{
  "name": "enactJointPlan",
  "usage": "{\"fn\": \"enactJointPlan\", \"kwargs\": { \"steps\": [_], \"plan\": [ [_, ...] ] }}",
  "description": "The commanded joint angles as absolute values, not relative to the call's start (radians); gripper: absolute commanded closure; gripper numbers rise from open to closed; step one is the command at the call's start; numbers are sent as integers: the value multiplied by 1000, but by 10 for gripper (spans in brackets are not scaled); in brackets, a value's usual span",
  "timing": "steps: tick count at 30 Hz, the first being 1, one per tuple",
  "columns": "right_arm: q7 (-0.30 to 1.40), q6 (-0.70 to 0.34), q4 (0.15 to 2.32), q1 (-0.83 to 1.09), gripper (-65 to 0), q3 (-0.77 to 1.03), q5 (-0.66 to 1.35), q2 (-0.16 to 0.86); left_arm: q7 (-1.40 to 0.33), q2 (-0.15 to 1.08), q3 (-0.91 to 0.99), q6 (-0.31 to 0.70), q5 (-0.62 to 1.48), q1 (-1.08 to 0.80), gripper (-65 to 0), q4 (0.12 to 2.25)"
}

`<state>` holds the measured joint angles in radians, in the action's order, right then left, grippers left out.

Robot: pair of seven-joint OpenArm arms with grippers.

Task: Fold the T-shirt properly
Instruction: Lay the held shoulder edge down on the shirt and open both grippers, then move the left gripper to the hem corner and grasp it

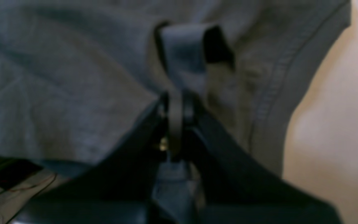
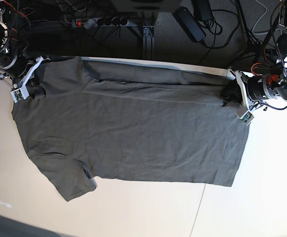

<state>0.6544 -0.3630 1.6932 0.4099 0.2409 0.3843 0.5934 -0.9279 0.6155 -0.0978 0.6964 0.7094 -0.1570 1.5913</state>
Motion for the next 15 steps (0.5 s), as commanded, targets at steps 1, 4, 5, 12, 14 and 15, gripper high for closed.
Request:
{"fn": "enactJointPlan", "kwargs": {
  "steps": [1, 4, 5, 12, 14, 15],
  "plan": [
    [633, -421, 1705, 405, 0, 249, 385, 616, -933, 636, -85, 693, 723, -146, -128, 1612],
    [633, -421, 1705, 405, 0, 249, 385, 616, -947, 658, -59, 693, 779, -144, -213, 1656],
    [633, -421, 1705, 405, 0, 249, 385, 615, -947, 670, -45, 693, 791, -143, -249, 1677],
    [633, -423, 1702, 405, 0, 249, 385, 616, -934, 767, 65, 693, 847, -60, -282, 1725],
    [633, -423, 1702, 405, 0, 249, 385, 615, -911, 787, 68, 693, 846, -10, -282, 1714],
    [633, -423, 1702, 405, 0, 249, 386, 615, -899, 793, 67, 693, 846, 17, -288, 1699]
  ]
}}
